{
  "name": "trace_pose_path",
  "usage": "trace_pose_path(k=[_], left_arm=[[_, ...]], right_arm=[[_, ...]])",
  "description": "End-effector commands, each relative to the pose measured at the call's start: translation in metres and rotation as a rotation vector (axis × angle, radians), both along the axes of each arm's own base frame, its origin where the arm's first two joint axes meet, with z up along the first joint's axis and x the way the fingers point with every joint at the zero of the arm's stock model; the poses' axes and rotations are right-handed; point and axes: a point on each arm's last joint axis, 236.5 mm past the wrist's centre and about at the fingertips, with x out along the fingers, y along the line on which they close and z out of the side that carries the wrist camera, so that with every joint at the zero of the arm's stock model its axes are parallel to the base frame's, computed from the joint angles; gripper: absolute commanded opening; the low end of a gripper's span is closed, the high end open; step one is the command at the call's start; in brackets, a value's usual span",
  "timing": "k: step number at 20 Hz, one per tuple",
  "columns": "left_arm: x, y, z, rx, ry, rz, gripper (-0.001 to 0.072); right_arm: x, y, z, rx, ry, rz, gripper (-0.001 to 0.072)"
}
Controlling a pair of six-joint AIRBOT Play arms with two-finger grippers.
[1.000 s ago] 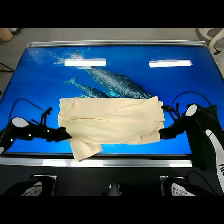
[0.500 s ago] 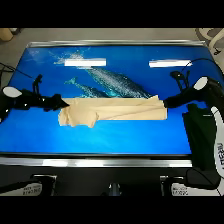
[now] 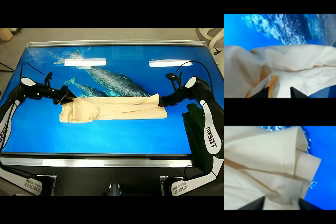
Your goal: Fold the shirts.
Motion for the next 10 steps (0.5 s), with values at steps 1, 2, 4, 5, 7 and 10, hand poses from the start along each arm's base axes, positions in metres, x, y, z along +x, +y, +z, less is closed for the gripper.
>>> trace_pose_path(k=[1, 2, 4, 5, 7, 10], left_arm=[[-0.001, 0.0, 0.006, -0.041, 0.034, -0.008, 0.0398], [-0.001, 0.001, 0.021, -0.048, 0.0, -0.032, 0.0396], [-0.001, 0.001, 0.056, -0.043, -0.073, -0.066, 0.0396], [-0.002, 0.001, 0.073, -0.036, -0.117, -0.077, 0.0396], [-0.007, -0.004, 0.108, -0.022, -0.2, -0.095, 0.0395], [-0.021, -0.024, 0.149, -0.008, -0.306, -0.152, 0.0394]], right_arm=[[0.005, 0.005, 0.005, 0.027, -0.013, 0.019, 0.069], [0.005, -0.002, 0.012, -0.012, -0.018, 0.043, 0.069], [0.005, -0.022, 0.016, -0.105, -0.018, 0.068, 0.0693], [0.004, -0.029, 0.015, -0.116, -0.011, 0.052, 0.0697], [0.002, -0.028, 0.008, -0.027, 0.015, -0.006, 0.0698], [-0.006, -0.027, -0.006, 0.085, 0.084, -0.077, 0.0709]])
